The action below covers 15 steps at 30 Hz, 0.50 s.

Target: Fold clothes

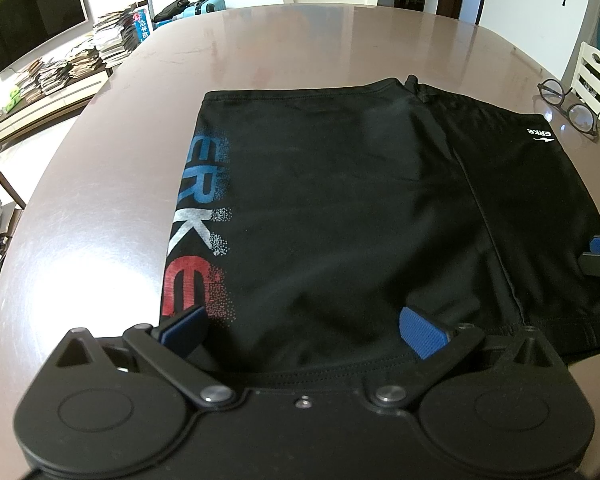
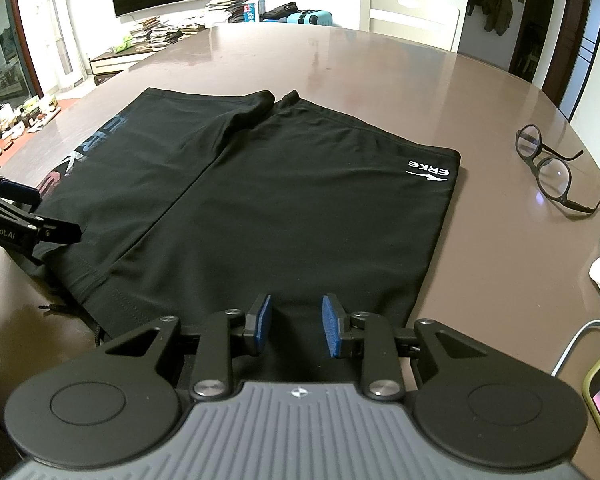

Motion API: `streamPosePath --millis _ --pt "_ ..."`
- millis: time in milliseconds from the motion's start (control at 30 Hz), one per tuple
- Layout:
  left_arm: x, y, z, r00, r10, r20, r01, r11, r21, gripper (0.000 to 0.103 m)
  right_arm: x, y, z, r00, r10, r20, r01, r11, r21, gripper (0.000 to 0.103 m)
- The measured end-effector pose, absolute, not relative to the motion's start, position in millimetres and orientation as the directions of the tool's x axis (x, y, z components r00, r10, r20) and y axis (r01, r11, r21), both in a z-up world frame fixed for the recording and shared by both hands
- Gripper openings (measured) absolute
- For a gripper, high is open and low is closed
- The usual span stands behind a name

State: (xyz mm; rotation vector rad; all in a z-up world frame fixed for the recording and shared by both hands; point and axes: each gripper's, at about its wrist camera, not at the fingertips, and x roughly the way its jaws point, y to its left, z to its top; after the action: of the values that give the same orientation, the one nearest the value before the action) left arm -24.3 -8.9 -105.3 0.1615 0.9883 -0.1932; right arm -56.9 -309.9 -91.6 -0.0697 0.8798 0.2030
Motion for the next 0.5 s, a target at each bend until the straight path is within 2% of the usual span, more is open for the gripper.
streamPosePath --millis 500 --pt "-23.3 -8.6 -105.0 0.535 -0.093 -0.84 0.243 0.969 0.047 0.103 -55.1 -305.8 -90.9 0.615 0.14 -0.776 -0.199 0.98 0.019 0.03"
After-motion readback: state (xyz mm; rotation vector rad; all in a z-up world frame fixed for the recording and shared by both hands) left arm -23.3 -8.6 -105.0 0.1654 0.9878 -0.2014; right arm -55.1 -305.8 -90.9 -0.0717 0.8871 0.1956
